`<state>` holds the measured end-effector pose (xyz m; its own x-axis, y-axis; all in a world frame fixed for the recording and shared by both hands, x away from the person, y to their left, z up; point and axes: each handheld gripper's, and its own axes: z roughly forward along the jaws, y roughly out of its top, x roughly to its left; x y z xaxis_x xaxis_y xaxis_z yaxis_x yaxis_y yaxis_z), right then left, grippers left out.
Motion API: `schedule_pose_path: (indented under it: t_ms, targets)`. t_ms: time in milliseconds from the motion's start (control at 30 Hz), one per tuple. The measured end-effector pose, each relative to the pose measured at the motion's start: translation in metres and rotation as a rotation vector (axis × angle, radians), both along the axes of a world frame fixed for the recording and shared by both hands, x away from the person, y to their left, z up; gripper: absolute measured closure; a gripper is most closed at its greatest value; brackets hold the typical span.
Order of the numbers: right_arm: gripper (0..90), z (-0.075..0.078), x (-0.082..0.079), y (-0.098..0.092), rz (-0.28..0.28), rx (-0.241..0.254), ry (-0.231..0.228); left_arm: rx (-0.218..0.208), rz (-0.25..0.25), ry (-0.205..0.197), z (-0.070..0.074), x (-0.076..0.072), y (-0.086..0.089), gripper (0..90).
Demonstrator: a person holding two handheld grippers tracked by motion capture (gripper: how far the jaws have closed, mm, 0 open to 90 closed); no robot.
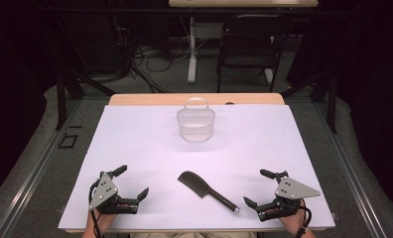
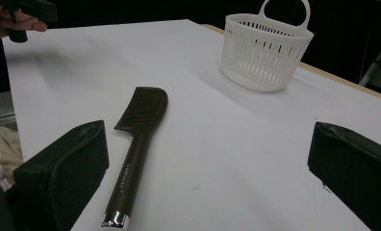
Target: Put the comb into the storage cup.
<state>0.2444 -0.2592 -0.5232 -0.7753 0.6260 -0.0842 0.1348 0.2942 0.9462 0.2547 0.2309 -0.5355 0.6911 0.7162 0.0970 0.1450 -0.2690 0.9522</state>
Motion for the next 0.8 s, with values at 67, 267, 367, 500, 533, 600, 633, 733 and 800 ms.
schedule_pose_path:
  t_ms: [67, 267, 367, 500, 533, 600, 633, 733, 800]
  targets:
    - [0.1, 0.000, 0.000, 0.001, 0.001, -0.005, 0.005, 0.003, -0.005, 0.001, 0.000, 0.000, -0.001, 0.0]
    - [0.0, 0.000, 0.001, 0.004, 0.005, -0.016, 0.013, 0.012, -0.007, 0.008, 0.000, 0.000, -0.001, 0.0]
    - [0.0, 0.000, 0.003, 0.009, 0.018, -0.022, 0.029, 0.019, -0.009, 0.017, -0.001, 0.001, -0.002, 0.0]
    - [0.0, 0.001, 0.005, 0.014, 0.027, -0.033, 0.034, 0.022, -0.012, 0.018, -0.001, 0.001, -0.003, 0.0]
    - [0.0, 0.001, 0.006, 0.016, 0.029, -0.036, 0.039, 0.022, -0.012, 0.019, -0.001, 0.001, -0.003, 0.0]
    - [0.0, 0.001, 0.009, 0.021, 0.043, -0.042, 0.054, 0.025, -0.013, 0.022, -0.001, 0.002, -0.004, 0.0]
    - [0.0, 0.001, 0.010, 0.023, 0.047, -0.042, 0.056, 0.025, -0.013, 0.023, -0.002, 0.002, -0.004, 0.0]
    - [0.0, 0.002, 0.012, 0.028, 0.057, -0.051, 0.066, 0.028, -0.015, 0.025, -0.002, 0.003, -0.005, 0.0]
    - [0.0, 0.002, 0.012, 0.029, 0.063, -0.052, 0.068, 0.029, -0.018, 0.028, -0.002, 0.003, -0.005, 0.0]
